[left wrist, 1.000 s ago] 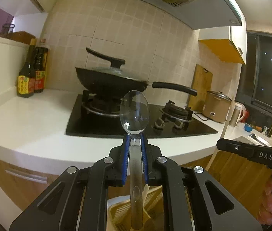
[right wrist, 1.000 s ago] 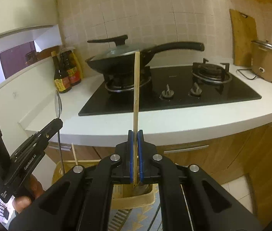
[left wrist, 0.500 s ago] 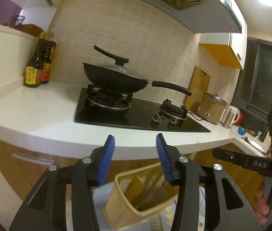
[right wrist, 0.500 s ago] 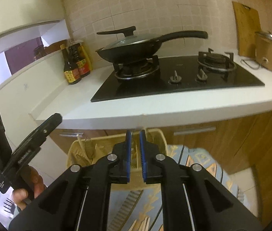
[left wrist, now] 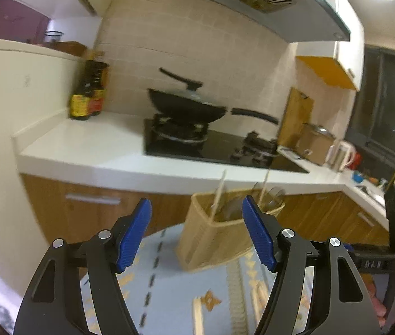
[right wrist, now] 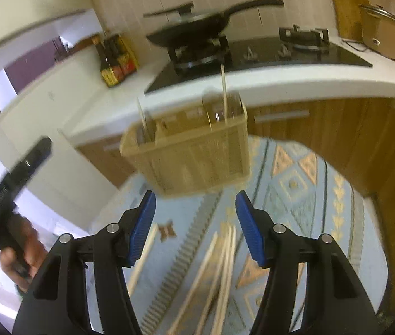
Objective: Organize utensils
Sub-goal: 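Lower both tools back to the chopsticks on the rug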
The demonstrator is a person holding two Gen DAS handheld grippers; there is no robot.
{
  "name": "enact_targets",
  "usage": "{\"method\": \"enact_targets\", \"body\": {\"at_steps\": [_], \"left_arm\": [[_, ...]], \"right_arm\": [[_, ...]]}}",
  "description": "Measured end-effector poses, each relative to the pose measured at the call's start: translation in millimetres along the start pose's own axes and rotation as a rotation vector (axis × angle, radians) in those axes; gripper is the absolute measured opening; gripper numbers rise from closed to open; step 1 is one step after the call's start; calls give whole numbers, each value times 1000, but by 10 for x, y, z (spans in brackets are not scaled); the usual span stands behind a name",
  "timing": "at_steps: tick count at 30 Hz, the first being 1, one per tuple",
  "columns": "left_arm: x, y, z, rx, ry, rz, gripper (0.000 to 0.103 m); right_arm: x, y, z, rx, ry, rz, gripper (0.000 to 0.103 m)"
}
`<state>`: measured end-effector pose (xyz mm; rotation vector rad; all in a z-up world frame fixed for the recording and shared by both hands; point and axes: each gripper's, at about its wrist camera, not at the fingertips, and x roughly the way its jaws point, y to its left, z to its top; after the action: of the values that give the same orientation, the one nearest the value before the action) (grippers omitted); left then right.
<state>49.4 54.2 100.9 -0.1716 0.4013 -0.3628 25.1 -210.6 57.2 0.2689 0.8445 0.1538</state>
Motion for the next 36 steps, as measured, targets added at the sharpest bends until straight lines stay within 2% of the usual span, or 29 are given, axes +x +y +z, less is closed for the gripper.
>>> {"method": "enact_targets", "body": {"at_steps": [3, 6, 9, 10, 11, 14, 15, 16, 23, 27, 30, 33, 36], "left_arm": [[-88, 57, -141, -6, 35, 29, 65], [-84, 93, -320, -3, 95, 25, 64], [-11, 70, -530, 27, 183, 24, 64], [36, 58, -603, 40, 220, 29, 64], [100, 51, -671, 50, 267, 29, 64], [370, 81, -931, 56, 479, 34, 63], [439, 96, -1027, 53, 528, 34, 57], [467, 104, -1078, 53, 542, 34, 52], [550, 53, -1361, 99, 638, 14, 50], [594, -58, -1447, 132, 671, 21, 40], [641, -98, -1510, 150, 691, 32, 36], [680, -130, -1526, 164, 701, 37, 36], [719, -193, -1525, 207, 710, 53, 36]], "right_arm": [[120, -74, -282, 34, 73, 3, 56], [237, -114, -484, 42, 128, -19, 56], [364, -141, -676, 33, 184, -55, 56], [382, -156, -712, 31, 192, -65, 54], [410, -182, -754, 43, 202, -69, 46], [466, -255, -865, 70, 231, -75, 38], [489, -277, -901, 74, 239, -86, 37], [506, -283, -930, 75, 244, -95, 37], [620, -232, -1123, 24, 293, -141, 30], [670, -198, -1152, 16, 313, -144, 30], [734, -166, -1164, -12, 326, -178, 26], [785, -60, -1193, -76, 328, -230, 25], [830, -35, -1164, -96, 334, -237, 25]]}}
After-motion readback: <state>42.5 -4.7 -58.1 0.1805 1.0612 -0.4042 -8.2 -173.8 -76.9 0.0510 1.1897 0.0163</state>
